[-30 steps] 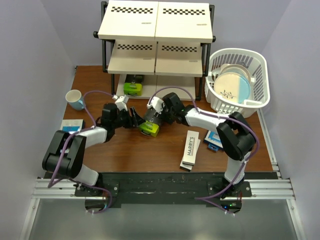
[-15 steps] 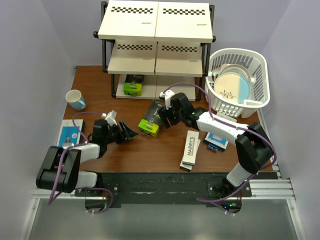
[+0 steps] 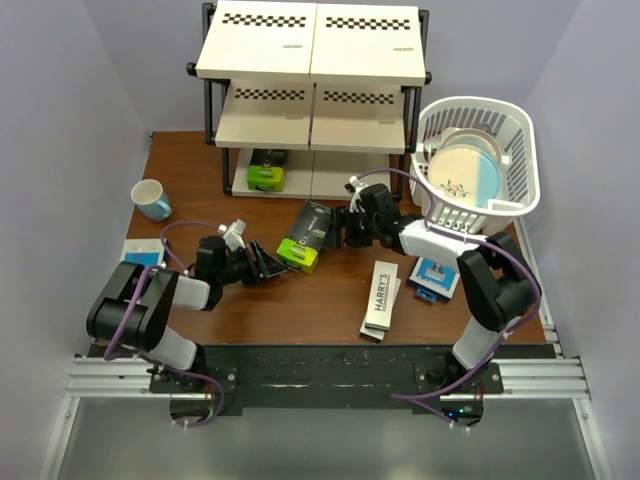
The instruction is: Place and organize the shaving razors onto the shelf
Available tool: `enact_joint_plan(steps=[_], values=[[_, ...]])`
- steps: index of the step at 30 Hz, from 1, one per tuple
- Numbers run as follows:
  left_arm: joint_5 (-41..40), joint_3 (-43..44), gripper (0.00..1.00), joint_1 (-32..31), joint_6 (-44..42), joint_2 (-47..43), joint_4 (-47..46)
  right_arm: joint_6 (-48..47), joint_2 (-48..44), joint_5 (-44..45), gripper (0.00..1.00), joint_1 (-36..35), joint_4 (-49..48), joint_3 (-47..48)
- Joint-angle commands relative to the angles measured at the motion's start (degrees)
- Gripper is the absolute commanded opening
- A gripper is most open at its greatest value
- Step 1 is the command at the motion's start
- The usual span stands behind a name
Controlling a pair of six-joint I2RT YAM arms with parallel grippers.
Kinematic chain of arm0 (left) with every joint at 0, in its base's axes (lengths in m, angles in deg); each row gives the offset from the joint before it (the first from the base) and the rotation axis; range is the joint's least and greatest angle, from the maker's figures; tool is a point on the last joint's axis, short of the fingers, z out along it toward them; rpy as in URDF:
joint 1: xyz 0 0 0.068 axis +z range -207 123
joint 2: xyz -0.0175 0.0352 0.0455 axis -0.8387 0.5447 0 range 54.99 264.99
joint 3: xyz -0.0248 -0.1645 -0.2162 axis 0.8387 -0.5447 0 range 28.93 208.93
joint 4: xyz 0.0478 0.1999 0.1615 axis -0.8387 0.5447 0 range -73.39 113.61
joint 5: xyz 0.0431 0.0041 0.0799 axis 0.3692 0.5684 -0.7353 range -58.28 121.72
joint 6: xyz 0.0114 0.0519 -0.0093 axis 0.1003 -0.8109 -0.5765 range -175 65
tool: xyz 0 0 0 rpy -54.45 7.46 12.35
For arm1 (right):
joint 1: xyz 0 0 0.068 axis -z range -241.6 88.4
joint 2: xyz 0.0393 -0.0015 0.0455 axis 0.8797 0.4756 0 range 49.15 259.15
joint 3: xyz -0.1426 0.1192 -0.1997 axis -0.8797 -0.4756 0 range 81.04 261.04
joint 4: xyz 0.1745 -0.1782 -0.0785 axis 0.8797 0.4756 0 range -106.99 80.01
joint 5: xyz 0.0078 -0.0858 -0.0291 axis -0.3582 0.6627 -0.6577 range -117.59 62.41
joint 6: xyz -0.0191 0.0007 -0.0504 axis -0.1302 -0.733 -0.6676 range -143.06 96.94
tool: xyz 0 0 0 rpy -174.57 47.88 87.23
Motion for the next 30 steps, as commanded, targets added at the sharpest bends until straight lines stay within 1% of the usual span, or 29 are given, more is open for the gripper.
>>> enact_joint_plan(steps=[1,4,6,9,10,12,13,14,15,19,24,28,30], values=[[0.3,2.8,0.55,-0.8,1.9,3.1,-5.3,4.8,0.8,-5.0,0.70,-0.2,-5.0,-0.5],[0.5,4.3,0.50,-1.9,3.1,6.8,-7.8,5.7,1.2,-5.3,0.70,-0.2,-5.8,-0.8],[0.2,5.3,0.49,-2.9,4.2,9.7,-8.7,6.3,1.6,-5.8,0.70,0.1,-6.5,-1.1],[1.2,6.6,0.41,-3.8,5.2,12.6,-10.5,10.4,2.3,-6.5,0.72,1.0,-8.8,-2.2],[1.6,6.8,0.35,-3.8,5.7,13.0,-11.5,14.1,2.5,-6.6,0.74,1.5,-9.5,-2.6],[3.9,7.7,0.27,-3.8,7.1,13.7,-12.4,17.4,3.6,-7.3,0.75,2.6,-10.8,-3.2],[5.9,8.0,0.15,-3.8,7.5,13.8,-13.3,19.7,4.1,-7.8,0.76,3.0,-11.0,-3.2],[6.7,8.2,0.06,-3.8,8.6,13.8,-13.3,20.3,4.5,-8.3,0.76,3.3,-11.5,-3.2],[7.3,8.7,0.00,-3.8,8.9,13.5,-13.4,20.9,5.4,-9.0,0.77,3.4,-11.6,-2.9],[8.9,10.1,0.00,-3.8,9.6,12.1,-11.9,26.0,7.0,-10.0,0.80,3.8,-12.7,-2.5],[10.1,11.8,0.00,-3.9,11.0,11.6,-9.1,34.4,8.5,-9.8,0.89,5.6,-12.8,-2.4],[9.8,14.2,0.00,-4.2,14.5,12.0,-6.6,39.3,10.5,-15.0,0.89,6.6,-13.8,0.5],[10.3,16.0,0.00,-4.7,15.4,12.4,-6.8,41.7,11.0,-15.9,0.89,6.5,-13.8,1.4]])
